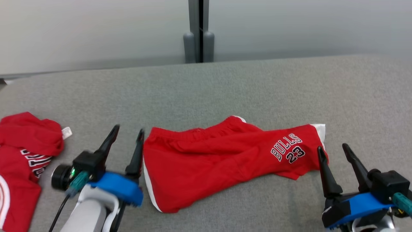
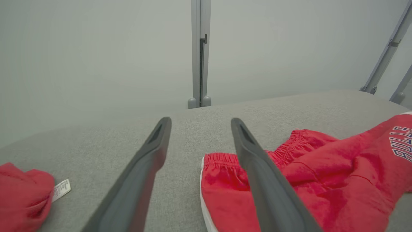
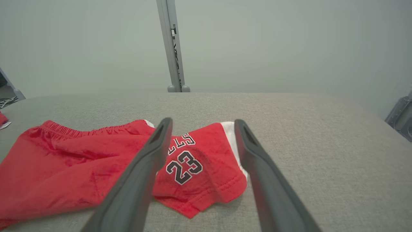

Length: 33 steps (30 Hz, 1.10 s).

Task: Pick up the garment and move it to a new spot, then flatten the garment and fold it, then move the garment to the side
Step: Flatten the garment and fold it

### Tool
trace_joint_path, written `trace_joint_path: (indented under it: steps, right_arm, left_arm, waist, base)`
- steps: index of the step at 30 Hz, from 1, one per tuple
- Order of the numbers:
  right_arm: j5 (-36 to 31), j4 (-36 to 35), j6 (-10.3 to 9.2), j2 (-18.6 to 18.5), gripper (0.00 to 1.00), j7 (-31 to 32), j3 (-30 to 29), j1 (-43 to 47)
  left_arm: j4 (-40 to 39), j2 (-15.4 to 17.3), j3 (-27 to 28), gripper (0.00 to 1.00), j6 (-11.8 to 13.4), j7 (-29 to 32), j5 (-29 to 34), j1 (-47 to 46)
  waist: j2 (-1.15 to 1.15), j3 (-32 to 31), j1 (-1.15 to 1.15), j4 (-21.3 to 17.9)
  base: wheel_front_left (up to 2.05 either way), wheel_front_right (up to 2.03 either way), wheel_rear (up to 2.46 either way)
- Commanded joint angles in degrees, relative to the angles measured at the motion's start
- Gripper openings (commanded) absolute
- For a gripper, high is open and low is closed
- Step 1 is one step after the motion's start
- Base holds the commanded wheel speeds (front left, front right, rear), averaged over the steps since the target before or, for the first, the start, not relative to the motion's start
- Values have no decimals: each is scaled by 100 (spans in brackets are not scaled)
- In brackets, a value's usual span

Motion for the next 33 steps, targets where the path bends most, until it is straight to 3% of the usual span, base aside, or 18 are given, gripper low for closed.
trace_joint_path:
  steps: [1, 12, 21, 22, 23, 24, 33]
  right_arm:
    - [-32, -45, 1, 1, 100, -21, -17, -124]
    - [54, 162, 1, -1, 100, -232, 131, -644]
    - [138, 496, 1, 0, 100, -475, 159, -900]
    - [138, 516, 1, -2, 100, -500, 148, -907]
    - [139, 538, 1, -1, 100, -518, 140, -917]
    - [139, 557, 1, -1, 100, -525, 136, -933]
    - [112, 679, 1, -1, 100, -610, 57, -927]
  left_arm:
    - [-23, -64, -97, 100, -76, 99, 53, -280]
    - [760, -606, -1214, 100, -506, 1230, -159, -2107]
    - [1557, -427, -2397, 100, -515, 2214, -1227, -2726]
    - [1596, -401, -2447, 49, -516, 2240, -1319, -2782]
    - [1640, -372, -2489, 20, -516, 2242, -1403, -2824]
    - [1687, -349, -2548, 0, -517, 2262, -1467, -2835]
    - [1608, -210, -2650, 0, -435, 1196, -1318, -2967]
  waist:
    - [-1, 187, 0, 12]
    - [-1, 1160, 0, -412]
    - [-1, 1380, 0, -694]
    - [-1, 1382, 0, -700]
    - [-1, 1383, 0, -702]
    - [-1, 1379, 0, -703]
    - [-1, 1189, 0, -577]
  base:
    - [0, 0, 0]
    - [0, 0, 0]
    - [0, 0, 0]
    - [0, 0, 0]
    - [0, 0, 0]
    - [0, 0, 0]
    - [0, 0, 0]
